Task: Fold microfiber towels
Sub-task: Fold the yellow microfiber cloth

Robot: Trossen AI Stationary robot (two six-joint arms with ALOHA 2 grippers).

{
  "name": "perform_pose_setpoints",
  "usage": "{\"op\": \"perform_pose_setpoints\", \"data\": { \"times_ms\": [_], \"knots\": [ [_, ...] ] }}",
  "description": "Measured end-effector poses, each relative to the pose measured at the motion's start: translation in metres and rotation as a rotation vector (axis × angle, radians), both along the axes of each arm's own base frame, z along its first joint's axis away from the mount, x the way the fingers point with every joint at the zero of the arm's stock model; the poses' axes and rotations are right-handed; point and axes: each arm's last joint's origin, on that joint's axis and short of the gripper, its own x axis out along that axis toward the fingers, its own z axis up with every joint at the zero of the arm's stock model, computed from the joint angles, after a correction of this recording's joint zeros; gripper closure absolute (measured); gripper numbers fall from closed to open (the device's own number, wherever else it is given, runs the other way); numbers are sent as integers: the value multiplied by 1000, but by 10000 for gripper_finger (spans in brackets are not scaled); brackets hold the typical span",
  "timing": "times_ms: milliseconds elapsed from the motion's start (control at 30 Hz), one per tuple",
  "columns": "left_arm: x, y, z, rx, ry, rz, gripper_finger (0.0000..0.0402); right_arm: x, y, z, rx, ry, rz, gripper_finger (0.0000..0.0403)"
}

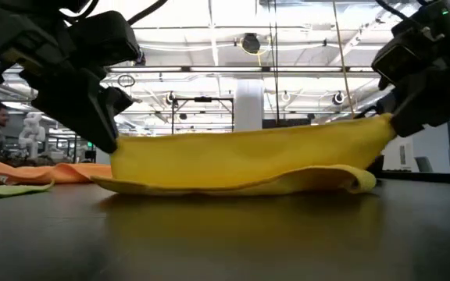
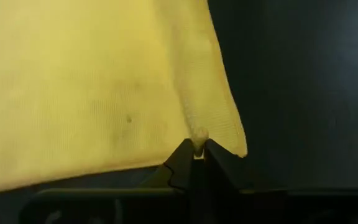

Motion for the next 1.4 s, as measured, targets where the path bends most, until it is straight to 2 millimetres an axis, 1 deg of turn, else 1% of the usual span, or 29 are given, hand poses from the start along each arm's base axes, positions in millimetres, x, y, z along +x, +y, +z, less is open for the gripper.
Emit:
{"op": "perform_pose_setpoints", "data": {
  "times_ms": [133, 367, 467, 567, 667, 833, 933, 1033, 1200, 1300, 1400],
  "knots": [
    [0, 0, 0, -11, 0, 1, 358, -1, 7, 0, 14, 0, 32, 340],
    [-4, 1, -3, -13, 61, 32, 371, -2, 14, 2, 21, -15, 67, 288],
    [-5, 2, -4, -24, 77, 55, 379, -2, 13, 2, 27, -8, 39, 275],
    [-3, 1, -2, -40, 49, 59, 391, -1, 9, 0, 22, 21, -47, 274],
    [3, -1, 3, -51, -32, 42, 399, -2, 2, -5, 81, 105, -145, 277],
    [13, -2, 8, -12, -161, 3, 389, -6, -8, -14, 162, 258, -264, 278],
    [21, 0, 3, 5, -193, -13, 387, -8, -10, -16, 184, 300, -293, 279],
    [28, 4, -9, 7, -179, -24, 397, -7, -9, -16, 215, 286, -304, 275],
    [41, 16, -22, 25, -198, -18, 389, -9, -12, -22, 243, 318, -339, 251],
    [46, 26, -25, 27, -222, -12, 393, -8, -17, -28, 246, 352, -377, 229],
    [50, 35, -26, 10, -227, -14, 398, -3, -22, -30, 270, 332, -387, 205]
  ]
}}
